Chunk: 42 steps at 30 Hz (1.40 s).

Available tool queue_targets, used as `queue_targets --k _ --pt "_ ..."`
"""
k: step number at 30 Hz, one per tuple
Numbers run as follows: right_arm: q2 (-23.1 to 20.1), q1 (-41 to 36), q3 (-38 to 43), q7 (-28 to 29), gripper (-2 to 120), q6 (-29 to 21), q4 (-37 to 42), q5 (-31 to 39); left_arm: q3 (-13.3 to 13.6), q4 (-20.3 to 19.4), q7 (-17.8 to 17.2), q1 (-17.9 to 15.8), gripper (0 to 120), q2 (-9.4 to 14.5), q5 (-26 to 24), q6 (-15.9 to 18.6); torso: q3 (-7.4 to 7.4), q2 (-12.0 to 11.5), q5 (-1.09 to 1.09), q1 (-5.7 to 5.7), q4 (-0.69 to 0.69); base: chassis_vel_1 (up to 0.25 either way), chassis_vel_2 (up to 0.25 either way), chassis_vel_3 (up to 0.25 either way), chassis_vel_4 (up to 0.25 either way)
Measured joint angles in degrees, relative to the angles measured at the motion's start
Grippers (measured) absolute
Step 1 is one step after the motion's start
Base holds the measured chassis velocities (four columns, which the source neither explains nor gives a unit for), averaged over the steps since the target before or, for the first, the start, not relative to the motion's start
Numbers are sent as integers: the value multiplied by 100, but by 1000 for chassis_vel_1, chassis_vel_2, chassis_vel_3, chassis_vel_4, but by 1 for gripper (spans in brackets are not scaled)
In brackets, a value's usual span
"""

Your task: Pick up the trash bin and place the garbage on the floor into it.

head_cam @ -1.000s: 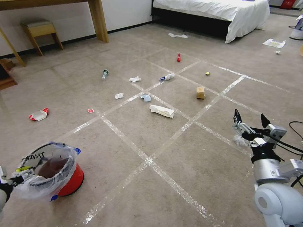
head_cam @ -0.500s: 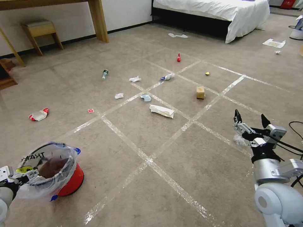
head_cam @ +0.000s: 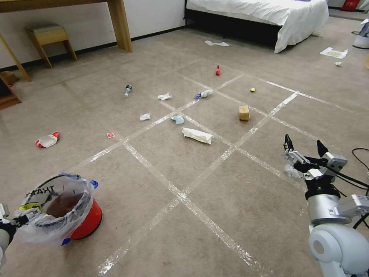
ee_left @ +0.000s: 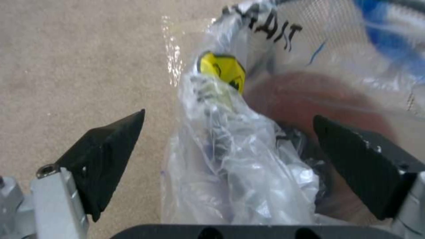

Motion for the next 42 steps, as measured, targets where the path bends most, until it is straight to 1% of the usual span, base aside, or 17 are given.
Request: queue_targets --k 2,4,5,7,10,22,24,32,38,40,41,42 --pt "-1 1 5 0 100 0 0 0 30 41 0 -18 100 11 2 0 0 0 0 0 0 0 0 0 0" --pt "-7 4 24 2 100 4 0 5 141 171 0 -80 100 50 13 -1 0 0 0 0 0 0 0 0 0" --pt "-7 4 24 2 100 4 0 5 141 171 0 -80 100 50 13 -1 0 0 0 0 0 0 0 0 0" --pt "-12 14 34 4 100 8 -8 9 227 282 0 -135 100 80 24 -2 0 0 0 0 0 0 0 0 0" --pt "-12 23 34 5 100 11 -22 10 278 352 0 -166 99 97 33 -2 0 0 0 0 0 0 0 0 0" --pt "-9 24 33 5 100 33 -60 2 341 543 15 -232 99 149 51 -3 0 0 1 0 0 0 0 0 0" --pt "-9 23 31 5 100 34 -62 -3 382 653 21 -268 99 163 53 -3 0 0 1 0 0 0 0 0 0" --pt "-9 2 45 5 100 36 -62 -12 536 872 36 -361 98 180 53 -6 0 0 1 0 0 0 0 0 0" --pt "-9 -29 90 6 100 58 -62 -21 609 1012 56 -427 98 170 84 -36 -2 1 6 0 0 0 0 0 0" --pt "-13 -31 101 7 100 61 -62 -22 627 1031 69 -433 98 163 96 -36 -2 0 5 0 0 0 0 0 0" --pt "-21 -32 113 8 100 63 -63 -21 646 1042 77 -434 98 152 106 -8 -1 0 -5 0 1 0 0 0 0" --pt "-21 -32 113 8 100 63 -63 -21 646 1042 77 -434 98 152 106 -8 -1 0 -5 0 1 0 0 0 0"
